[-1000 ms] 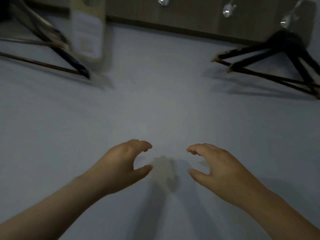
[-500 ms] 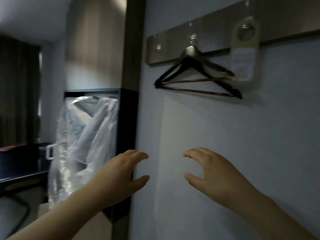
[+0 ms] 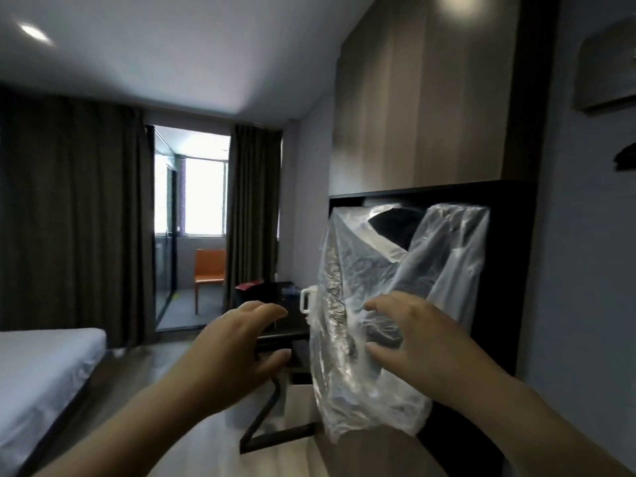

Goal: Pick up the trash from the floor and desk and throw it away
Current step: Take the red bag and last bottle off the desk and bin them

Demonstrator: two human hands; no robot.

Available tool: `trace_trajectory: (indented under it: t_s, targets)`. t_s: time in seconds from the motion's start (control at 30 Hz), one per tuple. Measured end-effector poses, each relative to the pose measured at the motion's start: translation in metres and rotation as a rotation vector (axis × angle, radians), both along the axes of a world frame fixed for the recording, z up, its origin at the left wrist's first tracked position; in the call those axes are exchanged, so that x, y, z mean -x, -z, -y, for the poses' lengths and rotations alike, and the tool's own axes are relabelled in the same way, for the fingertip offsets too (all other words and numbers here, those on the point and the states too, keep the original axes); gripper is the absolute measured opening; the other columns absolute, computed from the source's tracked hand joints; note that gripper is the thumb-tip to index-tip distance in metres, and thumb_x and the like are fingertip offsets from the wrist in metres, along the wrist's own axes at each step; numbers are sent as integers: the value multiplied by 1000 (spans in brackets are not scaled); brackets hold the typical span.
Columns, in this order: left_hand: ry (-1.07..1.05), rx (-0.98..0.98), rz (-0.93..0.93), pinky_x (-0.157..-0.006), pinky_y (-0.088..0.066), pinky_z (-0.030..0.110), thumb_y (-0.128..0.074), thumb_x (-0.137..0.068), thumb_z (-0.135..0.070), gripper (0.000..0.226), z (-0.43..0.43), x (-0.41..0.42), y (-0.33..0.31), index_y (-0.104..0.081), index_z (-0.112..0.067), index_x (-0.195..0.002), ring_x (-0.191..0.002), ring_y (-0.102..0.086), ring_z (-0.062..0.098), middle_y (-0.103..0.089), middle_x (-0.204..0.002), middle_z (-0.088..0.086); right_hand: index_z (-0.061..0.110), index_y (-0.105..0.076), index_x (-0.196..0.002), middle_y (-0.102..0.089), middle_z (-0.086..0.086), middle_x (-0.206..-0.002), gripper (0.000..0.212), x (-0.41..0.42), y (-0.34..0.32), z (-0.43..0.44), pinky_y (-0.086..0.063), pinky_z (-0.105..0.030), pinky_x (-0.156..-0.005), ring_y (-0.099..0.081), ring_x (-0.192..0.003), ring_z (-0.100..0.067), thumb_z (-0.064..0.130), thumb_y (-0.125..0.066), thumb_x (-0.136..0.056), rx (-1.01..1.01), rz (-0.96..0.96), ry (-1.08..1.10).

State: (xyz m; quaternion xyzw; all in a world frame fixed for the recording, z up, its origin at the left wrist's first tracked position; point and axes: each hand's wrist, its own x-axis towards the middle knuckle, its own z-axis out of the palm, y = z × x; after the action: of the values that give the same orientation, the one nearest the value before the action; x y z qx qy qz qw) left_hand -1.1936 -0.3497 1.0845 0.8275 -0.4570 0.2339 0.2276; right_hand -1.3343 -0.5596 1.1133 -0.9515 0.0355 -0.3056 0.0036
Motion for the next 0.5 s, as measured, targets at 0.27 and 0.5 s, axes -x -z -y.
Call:
trace_trajectory:
  t_s: [0.27,0.5]
  targets:
    - [-86,22,-14,-86,-44,11,-59,-83,-54,55,-18,-115,16,-42,-39,-134,-107,-49,-4,-50,-127,-20,32,-45,-136,-46,16,-138,52,-139,9,-6,-29,-16,-104,-39,-128,-1,45,-60,-88,26,-54,-113]
    - [-180,11,-17,-91,-43,14,-60,-84,-51,54,13,-219,13,-45,-34,-133,-109,-48,-4,-52,-127,-17,33,-43,-137,-47,17,-137,53,-261,13,39,-35,-22,-105,-41,-127,-5,45,-59,-88,2,-59,-188]
